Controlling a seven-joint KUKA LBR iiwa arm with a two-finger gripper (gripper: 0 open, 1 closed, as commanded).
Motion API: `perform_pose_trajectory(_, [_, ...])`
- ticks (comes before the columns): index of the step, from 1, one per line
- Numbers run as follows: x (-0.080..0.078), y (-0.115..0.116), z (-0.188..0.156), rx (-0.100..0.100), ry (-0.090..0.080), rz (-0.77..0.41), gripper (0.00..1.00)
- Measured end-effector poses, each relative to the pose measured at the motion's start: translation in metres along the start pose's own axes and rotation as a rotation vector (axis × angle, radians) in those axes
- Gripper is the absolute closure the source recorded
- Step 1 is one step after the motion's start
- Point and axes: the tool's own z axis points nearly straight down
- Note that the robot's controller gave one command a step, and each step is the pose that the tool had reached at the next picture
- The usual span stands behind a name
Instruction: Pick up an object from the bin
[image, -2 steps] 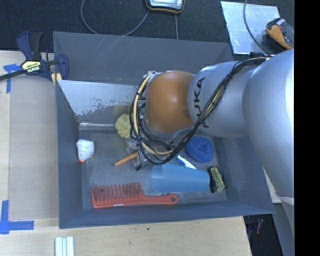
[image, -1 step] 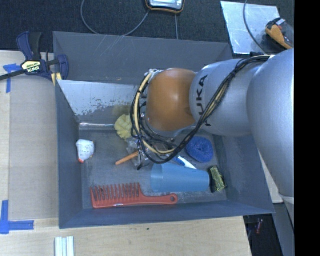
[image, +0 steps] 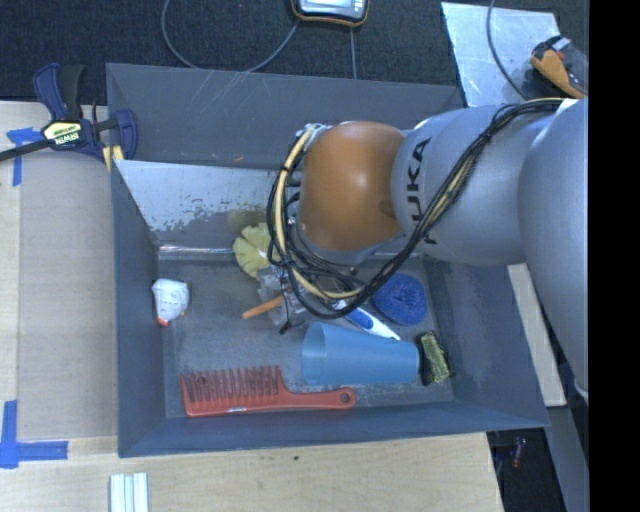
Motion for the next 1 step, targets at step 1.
perform_pose_trajectory(1, [-0.0024,-0.0005,-0.0352,0.002,-0.01,0.002,1.0])
